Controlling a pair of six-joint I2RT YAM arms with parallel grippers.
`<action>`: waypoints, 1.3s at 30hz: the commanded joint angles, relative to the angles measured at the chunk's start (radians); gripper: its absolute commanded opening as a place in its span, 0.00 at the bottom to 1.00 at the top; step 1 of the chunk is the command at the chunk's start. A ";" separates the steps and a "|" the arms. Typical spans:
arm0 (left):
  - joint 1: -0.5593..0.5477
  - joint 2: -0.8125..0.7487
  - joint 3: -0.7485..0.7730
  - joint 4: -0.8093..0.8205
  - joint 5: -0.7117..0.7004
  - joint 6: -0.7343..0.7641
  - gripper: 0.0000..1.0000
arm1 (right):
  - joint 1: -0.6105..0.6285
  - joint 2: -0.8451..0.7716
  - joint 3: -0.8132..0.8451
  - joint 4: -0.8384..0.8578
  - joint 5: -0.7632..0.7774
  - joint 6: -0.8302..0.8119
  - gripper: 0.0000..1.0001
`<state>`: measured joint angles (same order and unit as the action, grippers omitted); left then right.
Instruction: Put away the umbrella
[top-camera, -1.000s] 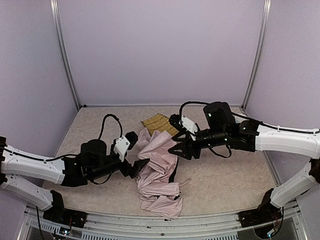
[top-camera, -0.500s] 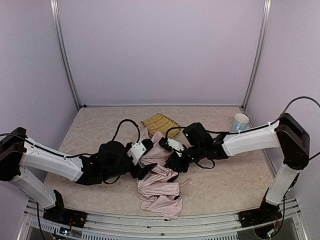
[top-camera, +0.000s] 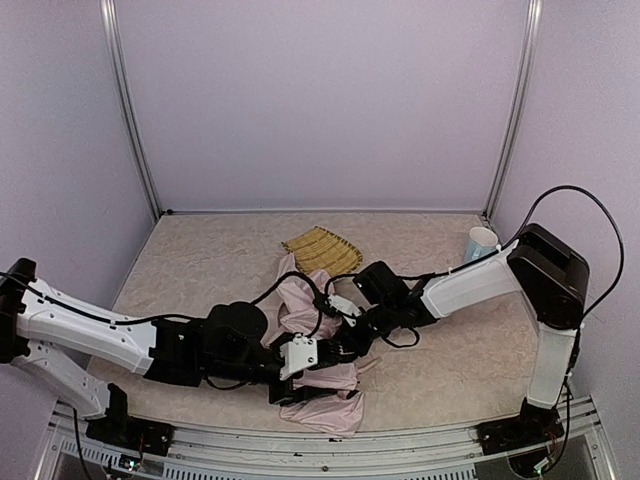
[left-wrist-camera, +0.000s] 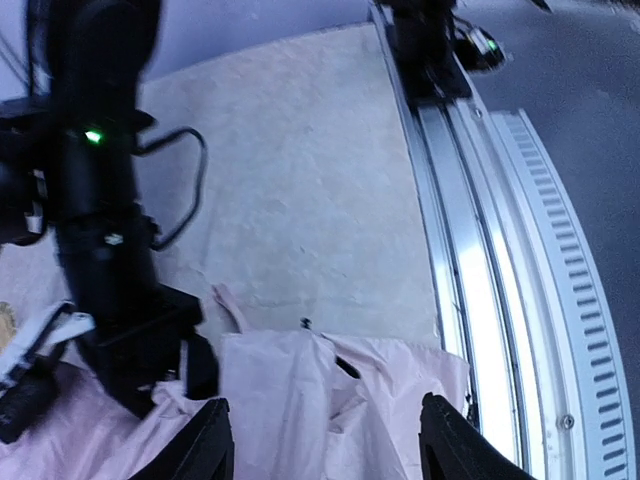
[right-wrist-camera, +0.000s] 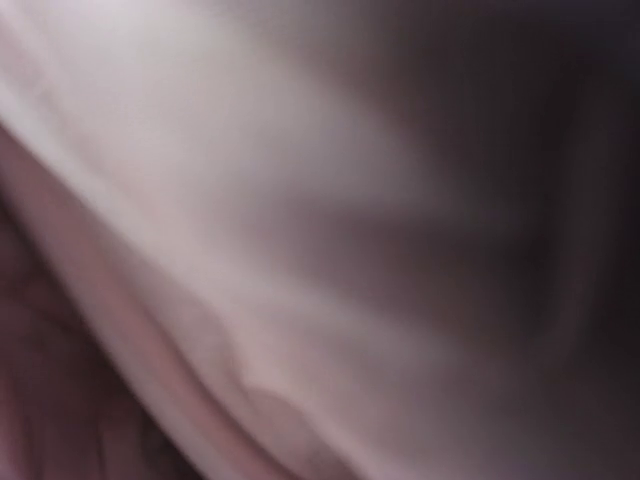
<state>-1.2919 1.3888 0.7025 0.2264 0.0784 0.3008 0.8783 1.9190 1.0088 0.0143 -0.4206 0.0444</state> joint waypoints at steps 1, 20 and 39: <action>-0.017 0.135 0.070 -0.191 0.123 0.121 0.61 | 0.000 0.056 0.020 -0.091 0.037 0.006 0.30; -0.006 0.338 0.077 -0.141 -0.191 0.210 0.26 | 0.001 0.056 0.019 -0.110 -0.015 -0.045 0.28; 0.326 0.102 -0.027 0.231 0.093 -0.086 0.00 | 0.019 0.028 -0.056 -0.084 -0.190 -0.156 0.24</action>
<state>-1.0328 1.4235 0.6613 0.3336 0.1959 0.3164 0.8806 1.9388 1.0058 0.0097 -0.5568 -0.0795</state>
